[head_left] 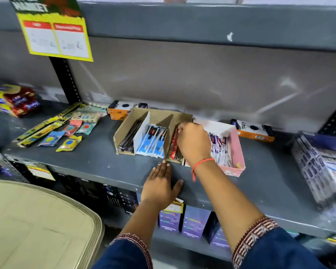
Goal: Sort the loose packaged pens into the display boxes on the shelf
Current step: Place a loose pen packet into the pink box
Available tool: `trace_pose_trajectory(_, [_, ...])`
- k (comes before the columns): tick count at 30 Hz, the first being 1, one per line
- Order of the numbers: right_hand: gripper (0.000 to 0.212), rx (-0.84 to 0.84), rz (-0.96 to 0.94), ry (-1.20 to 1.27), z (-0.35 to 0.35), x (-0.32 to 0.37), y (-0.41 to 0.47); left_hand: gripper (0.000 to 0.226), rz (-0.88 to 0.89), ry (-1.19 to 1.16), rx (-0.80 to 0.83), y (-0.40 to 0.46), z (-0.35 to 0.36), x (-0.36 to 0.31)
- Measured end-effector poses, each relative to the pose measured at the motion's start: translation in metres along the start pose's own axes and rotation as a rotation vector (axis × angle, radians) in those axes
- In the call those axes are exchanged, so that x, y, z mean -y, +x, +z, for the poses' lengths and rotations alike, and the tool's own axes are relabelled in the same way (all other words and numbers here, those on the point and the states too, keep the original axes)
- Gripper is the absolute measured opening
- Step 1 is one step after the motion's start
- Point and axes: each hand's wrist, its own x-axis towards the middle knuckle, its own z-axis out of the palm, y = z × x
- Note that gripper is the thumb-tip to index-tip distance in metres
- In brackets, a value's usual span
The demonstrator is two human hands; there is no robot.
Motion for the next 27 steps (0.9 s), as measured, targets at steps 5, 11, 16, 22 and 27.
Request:
trace_pose_trajectory(5, [0.028, 0.133, -0.035, -0.014, 0.033, 0.03, -0.022, 0.087, -0.047, -0.006, -0.049, -0.014, -0.011, 0.041])
trace_pose_trajectory(11, [0.03, 0.299, 0.024, -0.13, 0.084, 0.051, -0.032, 0.074, -0.188, -0.07, -0.082, -0.008, -0.019, 0.103])
trace_pose_trajectory(16, [0.036, 0.362, 0.116, -0.194, 0.106, 0.064, -0.019, 0.085, -0.154, -0.067, -0.071, -0.002, -0.028, 0.122])
trace_pose_trajectory(22, [0.038, 0.393, 0.222, -0.196, 0.119, 0.074, 0.004, 0.068, -0.114, -0.076, -0.083, 0.0, -0.02, 0.129])
trace_pose_trajectory(27, [0.038, 0.365, 0.246, -0.105, 0.13, 0.075, 0.007, 0.067, -0.109, -0.102, -0.109, 0.0, -0.02, 0.129])
